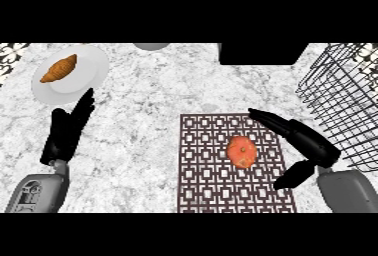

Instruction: Pick the squash from the placemat and place it in the basket

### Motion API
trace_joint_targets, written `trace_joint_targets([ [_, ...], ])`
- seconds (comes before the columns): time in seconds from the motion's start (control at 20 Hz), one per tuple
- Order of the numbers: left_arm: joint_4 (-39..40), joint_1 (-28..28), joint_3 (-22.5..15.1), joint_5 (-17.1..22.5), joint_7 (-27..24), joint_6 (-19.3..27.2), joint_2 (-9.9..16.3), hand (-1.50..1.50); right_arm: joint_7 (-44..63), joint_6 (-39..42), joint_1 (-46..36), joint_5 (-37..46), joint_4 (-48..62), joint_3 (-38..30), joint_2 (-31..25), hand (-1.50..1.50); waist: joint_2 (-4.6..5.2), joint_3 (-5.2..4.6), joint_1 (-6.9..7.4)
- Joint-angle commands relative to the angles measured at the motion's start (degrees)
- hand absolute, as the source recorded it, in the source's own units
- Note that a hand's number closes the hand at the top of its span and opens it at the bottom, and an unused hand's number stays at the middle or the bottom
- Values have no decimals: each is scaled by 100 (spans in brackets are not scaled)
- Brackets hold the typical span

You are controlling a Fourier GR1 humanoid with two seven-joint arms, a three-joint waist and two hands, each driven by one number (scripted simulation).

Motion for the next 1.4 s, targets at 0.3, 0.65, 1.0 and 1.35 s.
trace_joint_targets([
  [0.3, 41, -351, 253, -75, 349, -208, 25, 0, 392, -240, 56, 548, 54, 315, 746, -150, -2, -1, -17],
  [0.65, 421, -333, 230, -292, -142, -78, -289, 0, -65, -193, -424, 776, 972, 77, 707, -150, 4, -1, -4],
  [1.0, 59, 3, 325, -257, -104, -307, -204, 0, -63, -81, 3, 822, 621, 83, 725, -150, -1, -1, -10],
  [1.35, 31, -280, 484, -84, 251, -531, -101, 0, -324, -725, -468, 1386, 1634, 296, 1025, 150, 4, 0, 9],
])
